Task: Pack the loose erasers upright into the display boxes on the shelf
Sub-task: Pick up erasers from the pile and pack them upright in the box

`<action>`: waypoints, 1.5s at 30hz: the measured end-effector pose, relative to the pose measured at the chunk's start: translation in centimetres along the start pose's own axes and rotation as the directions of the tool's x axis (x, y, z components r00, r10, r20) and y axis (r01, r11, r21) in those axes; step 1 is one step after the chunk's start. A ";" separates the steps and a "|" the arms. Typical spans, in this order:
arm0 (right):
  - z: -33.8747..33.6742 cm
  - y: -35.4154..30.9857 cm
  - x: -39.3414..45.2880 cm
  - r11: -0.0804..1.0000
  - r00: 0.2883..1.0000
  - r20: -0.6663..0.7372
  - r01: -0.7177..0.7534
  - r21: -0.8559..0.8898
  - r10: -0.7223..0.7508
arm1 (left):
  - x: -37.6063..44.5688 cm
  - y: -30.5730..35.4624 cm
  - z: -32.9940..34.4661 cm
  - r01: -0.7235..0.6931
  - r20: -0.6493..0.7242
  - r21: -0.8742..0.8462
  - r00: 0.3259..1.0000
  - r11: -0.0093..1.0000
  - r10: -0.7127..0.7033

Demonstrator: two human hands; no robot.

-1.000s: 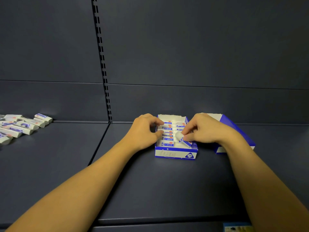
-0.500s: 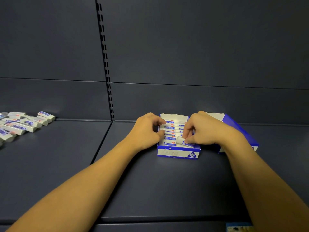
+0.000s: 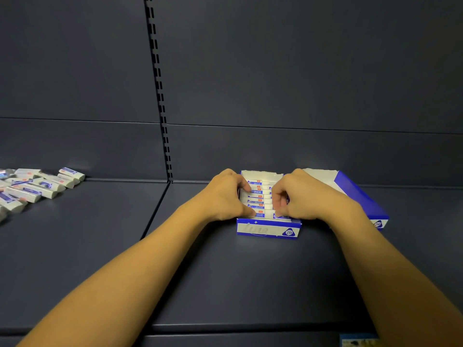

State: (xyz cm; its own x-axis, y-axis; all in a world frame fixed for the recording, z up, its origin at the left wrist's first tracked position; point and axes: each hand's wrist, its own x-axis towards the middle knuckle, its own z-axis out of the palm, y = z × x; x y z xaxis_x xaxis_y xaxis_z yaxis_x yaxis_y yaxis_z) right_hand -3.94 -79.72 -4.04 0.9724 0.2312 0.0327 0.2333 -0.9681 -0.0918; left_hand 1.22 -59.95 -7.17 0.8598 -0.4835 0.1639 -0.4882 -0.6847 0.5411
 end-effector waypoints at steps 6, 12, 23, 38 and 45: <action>0.2 0.3 0.0 0.999 1.000 0.011 -0.011 0.042 0.010 | 0.3 1.1 0.1 0.006 0.042 0.112 0.999 0.994 -0.011; 0.0 0.2 -0.2 0.997 1.000 0.013 -0.008 0.080 0.007 | 0.2 1.4 0.2 -0.002 0.047 0.156 0.999 0.988 -0.005; 0.1 1.1 -0.7 0.983 1.000 -0.013 0.004 0.183 -0.002 | -0.9 2.2 -0.5 -0.144 0.061 0.255 0.989 0.956 0.132; 0.5 2.0 -0.3 0.976 1.000 -0.024 -0.005 0.217 0.011 | 0.3 1.9 -1.0 -0.088 0.026 0.131 0.996 0.987 0.085; 0.6 2.1 -0.4 0.976 0.999 -0.042 -0.021 0.218 0.031 | 1.7 2.2 -0.8 -0.118 0.117 0.300 0.989 0.947 0.086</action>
State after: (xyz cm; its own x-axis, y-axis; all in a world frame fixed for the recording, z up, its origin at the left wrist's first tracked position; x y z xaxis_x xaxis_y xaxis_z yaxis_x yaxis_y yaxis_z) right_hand -3.87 -81.81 -4.88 0.9777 0.1971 0.0718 0.2097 -0.9283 -0.3070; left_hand 1.74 -61.88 -5.03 0.7912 -0.6013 0.1121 -0.6084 -0.7548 0.2453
